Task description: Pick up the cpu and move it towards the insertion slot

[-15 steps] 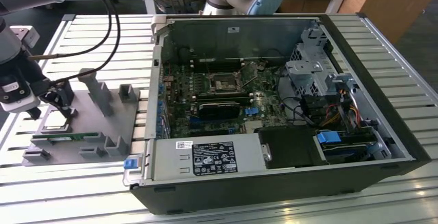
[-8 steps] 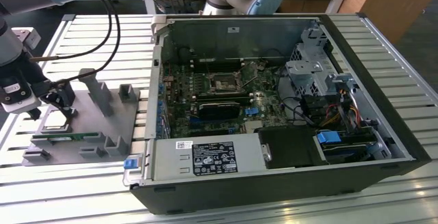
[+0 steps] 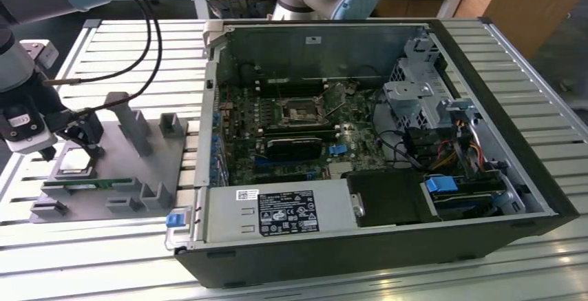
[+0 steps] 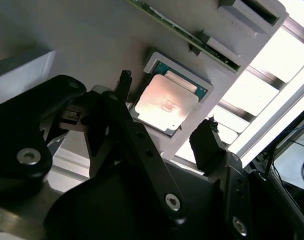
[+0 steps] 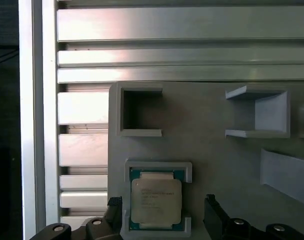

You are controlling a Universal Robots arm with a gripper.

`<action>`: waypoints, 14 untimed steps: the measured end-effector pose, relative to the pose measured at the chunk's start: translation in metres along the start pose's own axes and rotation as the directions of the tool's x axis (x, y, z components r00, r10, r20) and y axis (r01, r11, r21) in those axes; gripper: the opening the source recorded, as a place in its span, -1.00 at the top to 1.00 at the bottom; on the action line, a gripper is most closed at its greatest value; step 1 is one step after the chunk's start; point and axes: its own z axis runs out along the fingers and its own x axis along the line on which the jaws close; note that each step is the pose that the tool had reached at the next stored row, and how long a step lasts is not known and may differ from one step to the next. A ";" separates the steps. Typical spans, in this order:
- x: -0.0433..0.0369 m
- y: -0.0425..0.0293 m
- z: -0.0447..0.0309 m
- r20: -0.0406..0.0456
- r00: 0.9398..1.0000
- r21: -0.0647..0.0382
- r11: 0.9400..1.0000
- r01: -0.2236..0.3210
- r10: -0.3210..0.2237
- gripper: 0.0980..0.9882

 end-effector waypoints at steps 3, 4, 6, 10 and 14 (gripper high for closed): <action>0.0017 0.0001 0.0036 0.000 1.000 0.000 1.000 -0.001 0.001 -0.45; 0.0020 0.0002 0.0047 0.000 1.000 0.000 1.000 -0.001 0.001 -0.45; 0.0026 0.0003 0.0065 0.000 1.000 0.000 1.000 -0.001 0.001 -0.45; 0.0031 0.0010 0.0095 0.000 1.000 0.000 1.000 -0.001 0.001 -0.45; 0.0035 0.0018 0.0120 0.000 1.000 0.000 1.000 -0.002 0.002 -0.45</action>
